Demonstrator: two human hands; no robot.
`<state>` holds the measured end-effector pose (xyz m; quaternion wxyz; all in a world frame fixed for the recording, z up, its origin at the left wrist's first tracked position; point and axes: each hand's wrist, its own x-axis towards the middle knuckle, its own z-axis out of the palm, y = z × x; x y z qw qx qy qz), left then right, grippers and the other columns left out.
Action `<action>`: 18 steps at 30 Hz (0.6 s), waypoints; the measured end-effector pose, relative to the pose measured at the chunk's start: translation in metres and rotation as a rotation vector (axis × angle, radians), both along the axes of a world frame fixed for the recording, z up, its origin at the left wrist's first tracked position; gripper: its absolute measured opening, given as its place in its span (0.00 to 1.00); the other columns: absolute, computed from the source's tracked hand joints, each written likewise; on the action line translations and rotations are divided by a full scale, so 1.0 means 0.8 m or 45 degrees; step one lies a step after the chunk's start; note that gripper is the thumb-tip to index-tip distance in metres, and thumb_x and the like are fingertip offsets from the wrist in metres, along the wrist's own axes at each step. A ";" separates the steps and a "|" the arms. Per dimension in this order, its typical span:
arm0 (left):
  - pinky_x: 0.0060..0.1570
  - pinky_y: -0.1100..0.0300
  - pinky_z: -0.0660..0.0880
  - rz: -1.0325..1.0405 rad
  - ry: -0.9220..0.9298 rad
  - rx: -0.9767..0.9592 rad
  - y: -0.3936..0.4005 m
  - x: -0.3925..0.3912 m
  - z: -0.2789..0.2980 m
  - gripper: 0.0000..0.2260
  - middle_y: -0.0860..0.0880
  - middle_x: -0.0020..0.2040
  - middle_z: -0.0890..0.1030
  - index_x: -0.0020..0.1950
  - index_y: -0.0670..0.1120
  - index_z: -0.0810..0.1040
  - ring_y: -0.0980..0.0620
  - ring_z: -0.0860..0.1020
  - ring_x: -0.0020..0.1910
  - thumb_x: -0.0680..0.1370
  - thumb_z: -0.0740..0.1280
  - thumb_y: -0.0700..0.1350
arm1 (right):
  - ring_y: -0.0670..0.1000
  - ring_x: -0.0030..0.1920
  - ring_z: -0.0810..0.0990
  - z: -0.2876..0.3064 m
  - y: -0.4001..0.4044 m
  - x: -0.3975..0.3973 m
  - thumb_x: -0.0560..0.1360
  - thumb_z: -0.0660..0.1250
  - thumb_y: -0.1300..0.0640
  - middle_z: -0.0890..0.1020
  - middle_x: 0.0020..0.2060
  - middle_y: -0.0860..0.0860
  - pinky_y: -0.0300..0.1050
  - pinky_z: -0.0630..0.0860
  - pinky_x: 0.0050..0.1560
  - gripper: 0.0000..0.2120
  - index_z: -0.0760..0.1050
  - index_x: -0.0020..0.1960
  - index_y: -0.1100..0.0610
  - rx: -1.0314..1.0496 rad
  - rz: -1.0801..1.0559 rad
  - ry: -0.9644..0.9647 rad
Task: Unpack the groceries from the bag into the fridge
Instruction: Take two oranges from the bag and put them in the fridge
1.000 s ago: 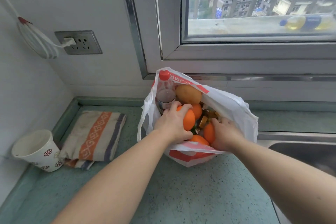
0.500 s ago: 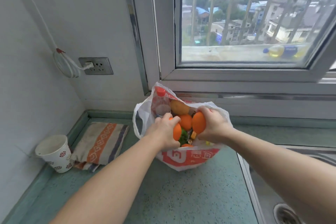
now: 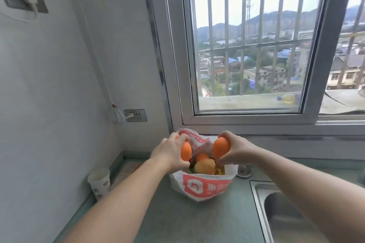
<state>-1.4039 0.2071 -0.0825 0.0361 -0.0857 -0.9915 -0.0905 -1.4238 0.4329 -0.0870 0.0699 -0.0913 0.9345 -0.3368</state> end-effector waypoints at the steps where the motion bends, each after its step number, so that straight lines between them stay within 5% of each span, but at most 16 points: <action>1: 0.57 0.48 0.76 -0.013 0.010 -0.004 -0.001 0.008 0.006 0.33 0.52 0.69 0.66 0.70 0.58 0.63 0.47 0.71 0.63 0.69 0.73 0.57 | 0.52 0.51 0.76 0.006 0.000 0.009 0.61 0.79 0.54 0.73 0.55 0.51 0.42 0.74 0.42 0.36 0.65 0.64 0.46 0.032 -0.013 0.064; 6: 0.57 0.49 0.77 -0.124 0.081 0.098 0.000 0.033 0.036 0.32 0.54 0.65 0.70 0.67 0.60 0.65 0.49 0.74 0.60 0.67 0.74 0.63 | 0.53 0.53 0.73 0.050 0.010 0.054 0.61 0.80 0.52 0.69 0.56 0.51 0.43 0.71 0.50 0.37 0.65 0.64 0.48 0.095 -0.102 0.271; 13: 0.55 0.48 0.78 -0.286 0.142 0.323 0.010 0.053 0.043 0.32 0.52 0.65 0.69 0.65 0.60 0.66 0.45 0.75 0.58 0.66 0.73 0.64 | 0.52 0.50 0.75 0.083 0.011 0.126 0.61 0.78 0.38 0.73 0.51 0.51 0.46 0.75 0.52 0.33 0.69 0.58 0.49 0.115 -0.335 0.417; 18: 0.56 0.52 0.76 -0.457 0.213 0.498 0.037 0.077 0.040 0.34 0.52 0.67 0.71 0.70 0.56 0.67 0.48 0.75 0.60 0.68 0.74 0.62 | 0.52 0.52 0.74 0.082 0.026 0.181 0.63 0.78 0.45 0.73 0.53 0.53 0.42 0.71 0.52 0.32 0.70 0.62 0.49 0.116 -0.536 0.421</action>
